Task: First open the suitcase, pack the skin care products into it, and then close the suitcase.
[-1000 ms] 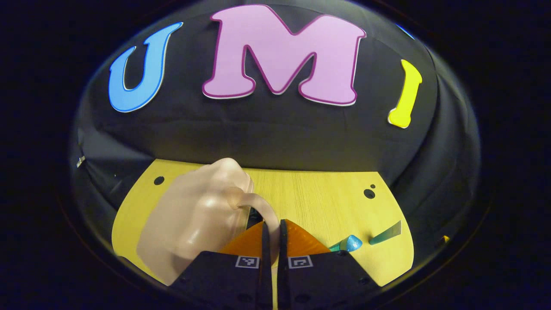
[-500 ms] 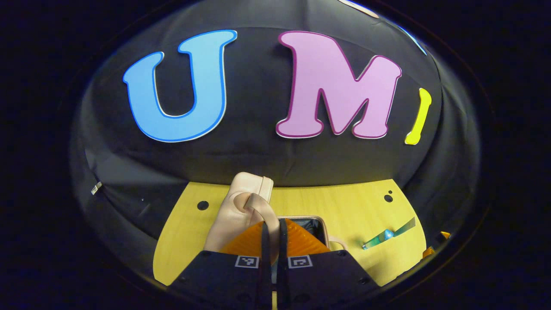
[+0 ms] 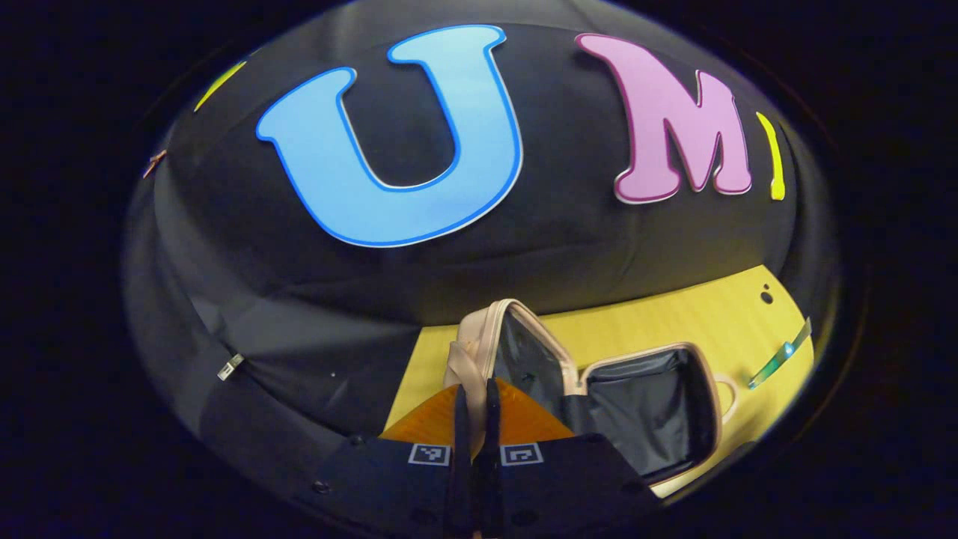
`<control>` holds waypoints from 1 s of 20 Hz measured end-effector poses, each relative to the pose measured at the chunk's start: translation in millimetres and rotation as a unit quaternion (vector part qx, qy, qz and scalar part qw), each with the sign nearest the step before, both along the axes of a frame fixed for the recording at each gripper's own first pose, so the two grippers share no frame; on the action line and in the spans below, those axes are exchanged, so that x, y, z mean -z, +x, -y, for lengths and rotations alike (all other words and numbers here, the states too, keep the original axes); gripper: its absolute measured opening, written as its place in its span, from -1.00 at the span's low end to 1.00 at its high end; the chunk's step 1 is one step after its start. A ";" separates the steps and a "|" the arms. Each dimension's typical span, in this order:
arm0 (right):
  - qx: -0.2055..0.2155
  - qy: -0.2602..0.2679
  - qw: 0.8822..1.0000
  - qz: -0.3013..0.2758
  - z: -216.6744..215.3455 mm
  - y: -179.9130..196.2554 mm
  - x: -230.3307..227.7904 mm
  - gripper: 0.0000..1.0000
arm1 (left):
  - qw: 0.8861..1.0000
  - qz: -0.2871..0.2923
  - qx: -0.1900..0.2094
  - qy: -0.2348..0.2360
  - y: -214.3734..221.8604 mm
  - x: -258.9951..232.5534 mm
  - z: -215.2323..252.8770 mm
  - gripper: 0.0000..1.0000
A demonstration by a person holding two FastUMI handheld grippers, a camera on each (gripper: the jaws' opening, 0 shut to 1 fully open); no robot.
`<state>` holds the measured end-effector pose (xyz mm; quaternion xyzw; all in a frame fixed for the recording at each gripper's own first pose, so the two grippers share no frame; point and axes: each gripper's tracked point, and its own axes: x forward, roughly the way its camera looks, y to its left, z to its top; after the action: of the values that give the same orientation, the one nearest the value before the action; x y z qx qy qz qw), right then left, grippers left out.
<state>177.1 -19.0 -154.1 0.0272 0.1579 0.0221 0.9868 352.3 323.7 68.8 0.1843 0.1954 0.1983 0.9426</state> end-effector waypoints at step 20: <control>0.052 -0.052 0.997 -0.029 17.9 8.6 36.7 0.95 | 0.995 0.005 -0.091 0.039 15.6 131.6 -189.2 -0.17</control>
<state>185.7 -36.9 -190.8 -0.0152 0.1859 -0.0381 0.9817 367.9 512.9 -62.8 0.2012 0.1986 0.2921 0.9136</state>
